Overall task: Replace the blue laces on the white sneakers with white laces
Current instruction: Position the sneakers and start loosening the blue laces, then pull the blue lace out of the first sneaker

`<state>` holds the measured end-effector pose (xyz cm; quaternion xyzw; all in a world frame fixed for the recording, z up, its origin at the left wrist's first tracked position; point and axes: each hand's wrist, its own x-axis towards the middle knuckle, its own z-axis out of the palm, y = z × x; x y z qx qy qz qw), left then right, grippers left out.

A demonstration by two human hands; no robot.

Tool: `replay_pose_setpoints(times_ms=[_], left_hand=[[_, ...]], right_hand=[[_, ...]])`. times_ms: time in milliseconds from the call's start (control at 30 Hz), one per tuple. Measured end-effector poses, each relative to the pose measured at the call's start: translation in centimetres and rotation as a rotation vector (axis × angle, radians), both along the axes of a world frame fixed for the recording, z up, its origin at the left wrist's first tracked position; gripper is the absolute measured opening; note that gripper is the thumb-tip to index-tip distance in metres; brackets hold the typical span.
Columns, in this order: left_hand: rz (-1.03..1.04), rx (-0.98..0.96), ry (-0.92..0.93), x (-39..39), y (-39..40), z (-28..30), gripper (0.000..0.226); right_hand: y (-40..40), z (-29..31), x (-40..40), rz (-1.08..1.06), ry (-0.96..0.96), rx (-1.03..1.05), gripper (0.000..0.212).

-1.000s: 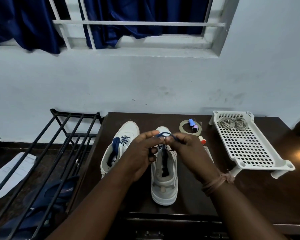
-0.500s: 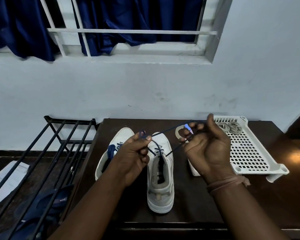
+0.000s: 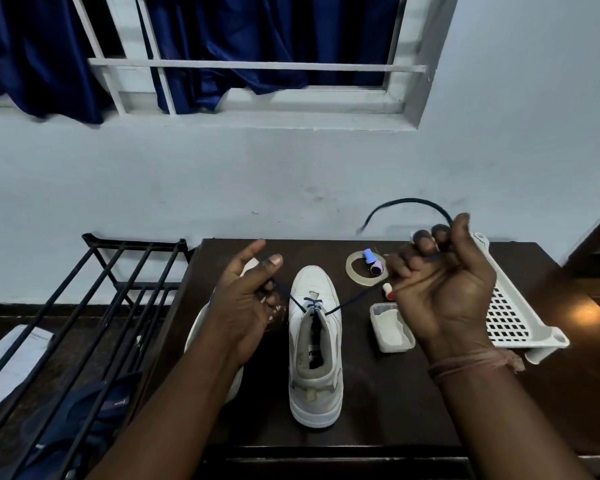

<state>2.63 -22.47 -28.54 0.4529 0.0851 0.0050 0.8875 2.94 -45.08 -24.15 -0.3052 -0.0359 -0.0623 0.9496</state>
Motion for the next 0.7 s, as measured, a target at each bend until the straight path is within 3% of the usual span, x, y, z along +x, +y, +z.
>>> replay_pose_setpoints(times_ms=[67,167,267,333,400,500,533,633,700], left_hand=[[0.045,0.032,0.0,0.3,0.7,0.2,0.054],[0.037,-0.027,-0.045,0.4,1.1,0.6,0.039],[0.028,-0.154,-0.125,0.6,1.9,1.6,0.038],[0.056,-0.148,-0.147,0.7,2.6,1.7,0.039],[0.122,0.11,-0.115,0.4,2.6,1.4,0.044],[0.119,0.894,-0.08,0.1,1.6,-0.4,0.077],[0.034,1.032,-0.043,0.0,1.2,-1.0,0.087],[-0.237,1.023,0.084,-0.3,-0.2,-2.7,0.086],[-0.267,1.071,0.058,-0.5,-0.8,-3.4,0.076]], right_hand=[[-0.6,-0.2,0.6,-0.05,0.049,-0.191,0.037],[0.3,-1.5,0.6,-0.103,0.192,-0.899,0.044],[2.3,-3.5,-0.6,-0.072,-0.067,-1.595,0.044],[3.1,-4.2,-1.0,-0.032,-0.147,-1.835,0.036],[3.3,-4.5,-0.9,-0.011,-0.115,-1.962,0.034],[3.1,-5.3,-0.7,-0.095,0.037,-1.945,0.033],[3.1,-5.6,-0.7,-0.125,0.073,-1.922,0.032],[4.0,-6.5,-1.8,-0.097,0.012,-1.884,0.038],[5.0,-7.1,-2.7,-0.054,-0.046,-1.967,0.037]])
